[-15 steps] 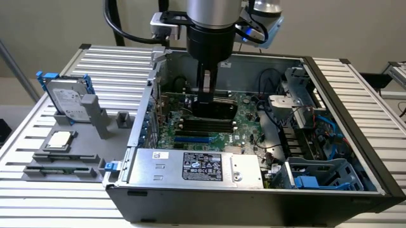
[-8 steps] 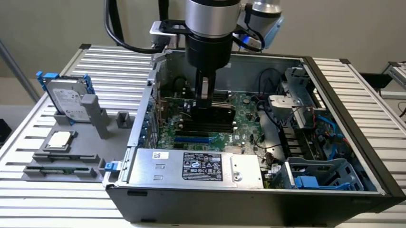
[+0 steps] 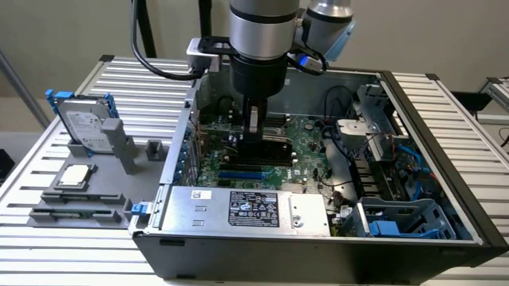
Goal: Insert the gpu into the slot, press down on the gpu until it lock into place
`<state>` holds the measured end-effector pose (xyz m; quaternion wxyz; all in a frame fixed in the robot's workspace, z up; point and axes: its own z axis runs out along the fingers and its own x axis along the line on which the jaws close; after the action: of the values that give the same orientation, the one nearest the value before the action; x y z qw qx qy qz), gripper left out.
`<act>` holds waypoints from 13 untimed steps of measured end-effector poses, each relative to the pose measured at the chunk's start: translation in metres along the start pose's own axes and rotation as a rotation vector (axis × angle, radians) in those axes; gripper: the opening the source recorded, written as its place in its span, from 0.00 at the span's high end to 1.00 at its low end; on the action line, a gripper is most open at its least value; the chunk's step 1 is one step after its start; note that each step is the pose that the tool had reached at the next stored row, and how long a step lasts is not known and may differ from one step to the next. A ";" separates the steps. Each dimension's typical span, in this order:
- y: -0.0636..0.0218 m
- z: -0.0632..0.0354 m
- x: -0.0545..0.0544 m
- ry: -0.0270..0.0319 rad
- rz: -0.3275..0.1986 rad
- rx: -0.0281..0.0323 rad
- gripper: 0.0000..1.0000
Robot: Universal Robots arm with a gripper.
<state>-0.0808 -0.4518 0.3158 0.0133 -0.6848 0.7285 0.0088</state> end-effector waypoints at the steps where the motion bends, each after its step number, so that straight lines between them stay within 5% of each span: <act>1: 0.0004 0.0019 0.000 -0.0010 0.000 -0.0001 0.74; 13: 0.0056 0.0236 0.003 -0.0192 -0.004 -0.0010 0.74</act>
<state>-0.0864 -0.4533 0.2921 0.0199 -0.6863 0.7269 0.0158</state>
